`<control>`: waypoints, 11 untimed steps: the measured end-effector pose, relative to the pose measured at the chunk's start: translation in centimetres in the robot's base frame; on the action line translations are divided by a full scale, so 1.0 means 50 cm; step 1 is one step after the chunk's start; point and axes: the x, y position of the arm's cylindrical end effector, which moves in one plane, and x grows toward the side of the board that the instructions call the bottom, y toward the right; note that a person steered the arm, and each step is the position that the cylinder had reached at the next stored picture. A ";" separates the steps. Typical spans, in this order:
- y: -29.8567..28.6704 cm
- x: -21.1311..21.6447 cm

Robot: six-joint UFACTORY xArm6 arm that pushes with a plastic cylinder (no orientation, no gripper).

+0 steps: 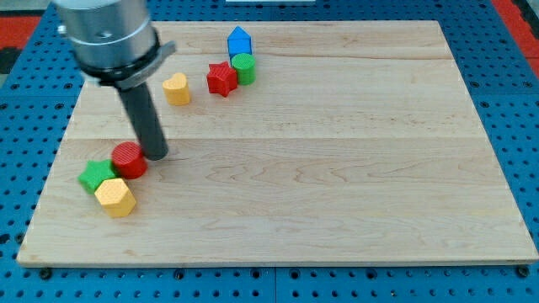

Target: Move the red star with heart on top of the red circle

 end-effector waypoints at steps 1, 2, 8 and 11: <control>-0.061 -0.016; 0.048 -0.110; -0.023 -0.209; -0.068 -0.187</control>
